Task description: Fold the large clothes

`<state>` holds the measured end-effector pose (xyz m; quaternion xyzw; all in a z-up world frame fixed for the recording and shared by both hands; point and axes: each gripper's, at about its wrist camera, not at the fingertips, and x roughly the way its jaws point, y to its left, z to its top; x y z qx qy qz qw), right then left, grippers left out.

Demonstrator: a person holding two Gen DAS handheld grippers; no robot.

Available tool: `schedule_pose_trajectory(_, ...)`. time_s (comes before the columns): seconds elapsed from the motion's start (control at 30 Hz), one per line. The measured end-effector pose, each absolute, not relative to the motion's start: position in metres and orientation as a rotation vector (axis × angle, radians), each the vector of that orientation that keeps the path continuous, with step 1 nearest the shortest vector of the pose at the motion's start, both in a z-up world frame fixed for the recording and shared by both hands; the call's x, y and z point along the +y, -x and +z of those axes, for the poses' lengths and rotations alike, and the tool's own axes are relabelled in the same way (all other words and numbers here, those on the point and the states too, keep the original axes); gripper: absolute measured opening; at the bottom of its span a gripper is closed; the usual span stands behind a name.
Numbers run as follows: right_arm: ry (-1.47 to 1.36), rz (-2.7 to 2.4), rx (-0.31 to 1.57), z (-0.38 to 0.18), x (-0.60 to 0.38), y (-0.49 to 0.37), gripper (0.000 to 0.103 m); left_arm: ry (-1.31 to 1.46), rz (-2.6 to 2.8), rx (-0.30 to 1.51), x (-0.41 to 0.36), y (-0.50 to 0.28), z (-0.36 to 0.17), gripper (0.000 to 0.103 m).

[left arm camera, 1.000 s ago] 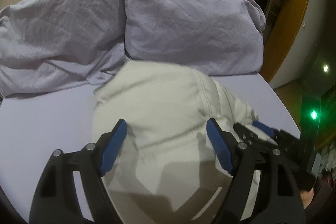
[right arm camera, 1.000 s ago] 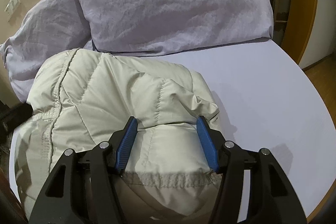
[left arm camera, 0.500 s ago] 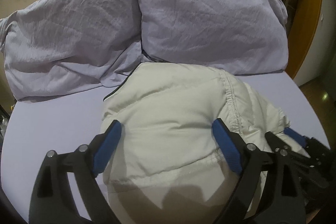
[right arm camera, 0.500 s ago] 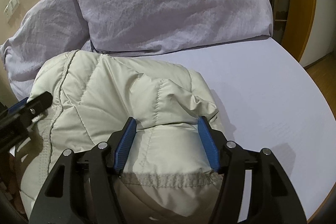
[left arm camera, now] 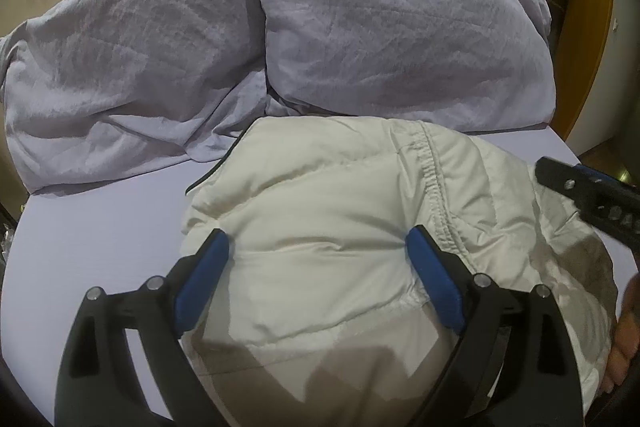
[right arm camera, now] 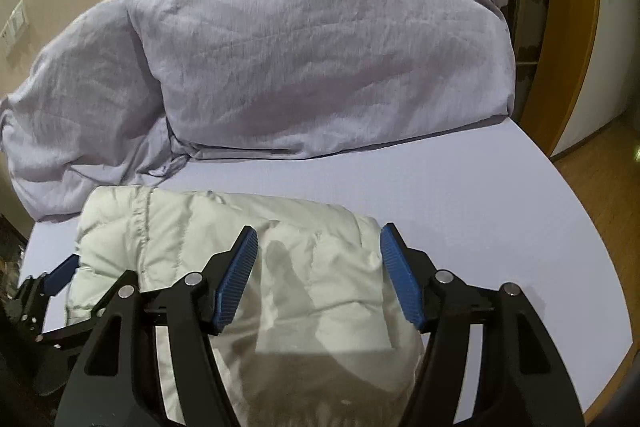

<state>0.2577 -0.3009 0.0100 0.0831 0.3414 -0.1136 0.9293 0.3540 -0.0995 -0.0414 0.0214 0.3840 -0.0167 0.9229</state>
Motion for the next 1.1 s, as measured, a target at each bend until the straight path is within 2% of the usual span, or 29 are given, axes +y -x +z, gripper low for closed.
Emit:
schedule_pose_trajectory(0.3, -0.125, -0.240, 0.704, -0.019, -0.300, -0.265, 0.066, -0.024, -0.057, 0.762, -0.101, -0.352, -0.047, 0.092)
schedule_pose_trajectory(1.1, -0.159, -0.250, 0.682, -0.039, -0.305, -0.272, 0.071, -0.012, -0.064, 0.743, -0.104, -0.356, -0.058, 0.096)
